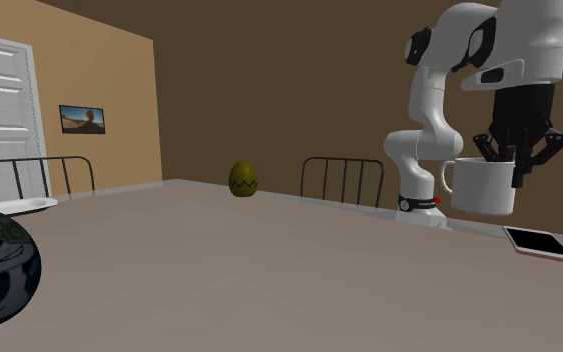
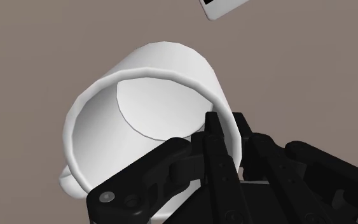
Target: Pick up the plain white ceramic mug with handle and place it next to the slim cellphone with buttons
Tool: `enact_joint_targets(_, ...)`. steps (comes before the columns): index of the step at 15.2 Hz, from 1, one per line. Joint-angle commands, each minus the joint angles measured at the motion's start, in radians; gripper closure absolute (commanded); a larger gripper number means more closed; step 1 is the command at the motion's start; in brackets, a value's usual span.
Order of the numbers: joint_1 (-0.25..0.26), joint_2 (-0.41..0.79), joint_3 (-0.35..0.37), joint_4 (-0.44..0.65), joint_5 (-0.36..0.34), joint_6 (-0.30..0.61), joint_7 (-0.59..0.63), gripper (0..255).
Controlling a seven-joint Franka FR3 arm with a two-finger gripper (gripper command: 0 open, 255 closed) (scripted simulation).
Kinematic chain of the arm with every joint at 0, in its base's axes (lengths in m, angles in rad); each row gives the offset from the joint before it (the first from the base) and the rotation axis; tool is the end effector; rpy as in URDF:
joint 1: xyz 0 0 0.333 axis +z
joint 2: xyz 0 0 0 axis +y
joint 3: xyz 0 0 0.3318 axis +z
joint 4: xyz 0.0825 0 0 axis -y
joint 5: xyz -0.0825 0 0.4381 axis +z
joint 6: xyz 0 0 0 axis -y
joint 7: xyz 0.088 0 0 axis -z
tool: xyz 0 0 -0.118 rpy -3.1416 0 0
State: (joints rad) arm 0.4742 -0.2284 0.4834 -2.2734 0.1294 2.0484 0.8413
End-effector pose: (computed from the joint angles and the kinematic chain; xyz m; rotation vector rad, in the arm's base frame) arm 0.2920 0.4350 0.4164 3.1316 0.0685 -0.0292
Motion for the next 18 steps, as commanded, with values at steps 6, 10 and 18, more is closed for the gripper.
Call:
enact_joint_targets(6, -0.002, 0.046, 0.012, -0.057, -0.015, 0.101, 0.011, 255)
enact_joint_targets(10, -0.004, 0.077, 0.020, -0.086, -0.027, 0.158, 0.021, 255)
enact_joint_targets(18, -0.006, 0.111, 0.026, -0.110, -0.043, 0.213, 0.033, 255)
